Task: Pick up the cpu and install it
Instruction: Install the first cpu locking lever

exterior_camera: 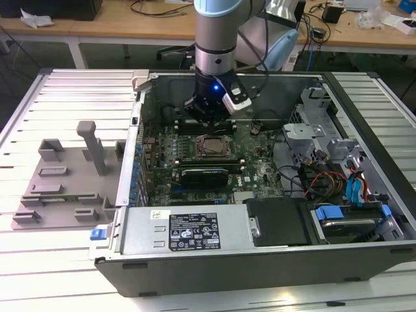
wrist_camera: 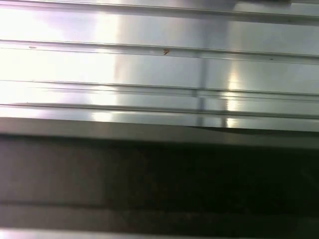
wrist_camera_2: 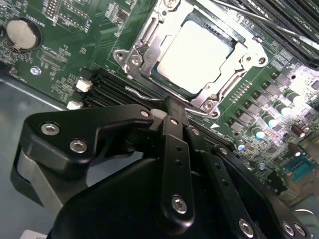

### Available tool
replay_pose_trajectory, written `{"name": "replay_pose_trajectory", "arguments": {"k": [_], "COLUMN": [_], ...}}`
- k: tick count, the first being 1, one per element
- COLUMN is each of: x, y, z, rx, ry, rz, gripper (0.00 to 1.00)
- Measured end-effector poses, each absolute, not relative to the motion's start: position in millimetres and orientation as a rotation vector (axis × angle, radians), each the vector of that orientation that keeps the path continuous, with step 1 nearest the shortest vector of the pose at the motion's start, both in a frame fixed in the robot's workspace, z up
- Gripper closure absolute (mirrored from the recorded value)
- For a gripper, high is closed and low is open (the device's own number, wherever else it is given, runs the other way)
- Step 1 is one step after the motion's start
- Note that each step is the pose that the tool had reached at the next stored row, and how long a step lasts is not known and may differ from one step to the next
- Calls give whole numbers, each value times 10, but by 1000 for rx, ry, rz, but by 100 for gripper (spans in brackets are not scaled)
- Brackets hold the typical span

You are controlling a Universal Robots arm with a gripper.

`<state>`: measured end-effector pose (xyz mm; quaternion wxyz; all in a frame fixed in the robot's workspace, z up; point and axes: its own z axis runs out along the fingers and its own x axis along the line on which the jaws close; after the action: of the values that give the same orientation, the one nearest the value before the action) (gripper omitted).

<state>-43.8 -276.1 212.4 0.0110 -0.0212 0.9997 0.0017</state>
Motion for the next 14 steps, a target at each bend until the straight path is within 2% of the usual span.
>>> {"name": "replay_pose_trajectory", "arguments": {"k": [14], "x": [-242], "y": [-2748], "z": [2102], "rx": [-66], "ry": [3130], "rz": [-6], "gripper": [89]}}
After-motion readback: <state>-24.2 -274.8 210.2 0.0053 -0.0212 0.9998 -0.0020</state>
